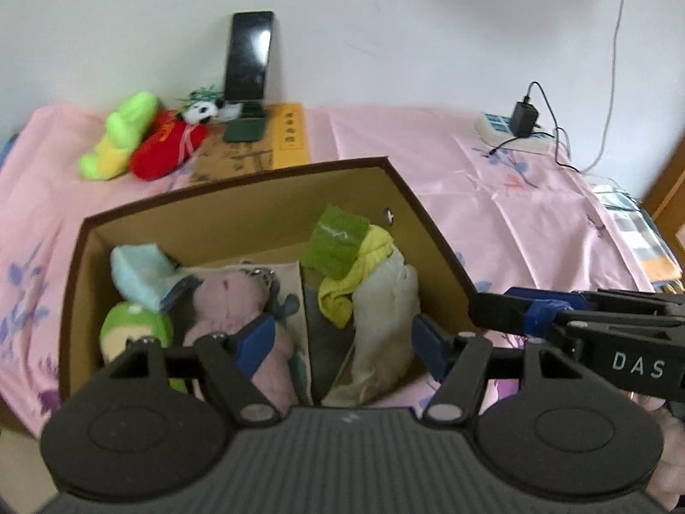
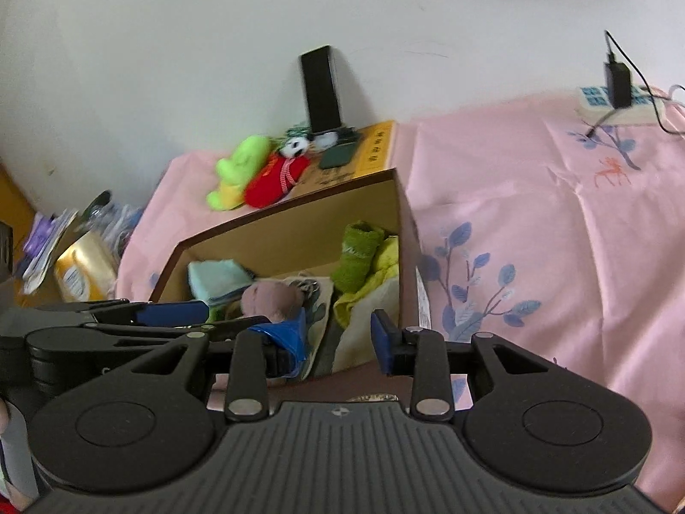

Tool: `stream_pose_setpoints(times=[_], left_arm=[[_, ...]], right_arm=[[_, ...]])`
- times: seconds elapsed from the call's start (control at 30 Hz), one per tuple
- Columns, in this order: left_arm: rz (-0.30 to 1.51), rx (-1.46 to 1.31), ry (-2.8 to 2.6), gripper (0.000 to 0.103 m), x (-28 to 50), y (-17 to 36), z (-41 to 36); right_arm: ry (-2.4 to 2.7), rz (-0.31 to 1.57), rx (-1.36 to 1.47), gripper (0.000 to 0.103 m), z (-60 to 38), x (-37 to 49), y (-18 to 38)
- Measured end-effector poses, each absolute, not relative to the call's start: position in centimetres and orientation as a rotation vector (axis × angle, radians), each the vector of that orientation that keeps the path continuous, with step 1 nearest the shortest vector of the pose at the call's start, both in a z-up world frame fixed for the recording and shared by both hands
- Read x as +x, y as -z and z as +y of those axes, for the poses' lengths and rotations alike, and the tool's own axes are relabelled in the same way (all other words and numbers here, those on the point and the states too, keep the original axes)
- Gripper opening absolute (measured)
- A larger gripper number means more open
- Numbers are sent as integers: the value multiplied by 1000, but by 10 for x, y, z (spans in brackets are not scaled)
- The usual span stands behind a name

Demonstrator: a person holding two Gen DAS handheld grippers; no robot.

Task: Organize soft objects
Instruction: 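Open the right gripper to release the white towel beside the green cloth, then move the open right gripper back to the red patterned scarf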

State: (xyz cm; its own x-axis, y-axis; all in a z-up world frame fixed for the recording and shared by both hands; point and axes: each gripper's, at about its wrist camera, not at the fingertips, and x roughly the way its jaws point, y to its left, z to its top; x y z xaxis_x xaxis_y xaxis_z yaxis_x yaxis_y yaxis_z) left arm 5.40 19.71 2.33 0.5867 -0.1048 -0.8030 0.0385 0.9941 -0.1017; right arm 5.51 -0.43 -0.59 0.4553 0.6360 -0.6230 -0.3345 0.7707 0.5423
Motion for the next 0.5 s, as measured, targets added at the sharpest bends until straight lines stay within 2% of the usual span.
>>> stream_pose_setpoints(times=[0.5], left_arm=[[943, 3, -90, 71, 14, -25, 98]], right_arm=[[-716, 907, 315, 15, -77, 27, 16]])
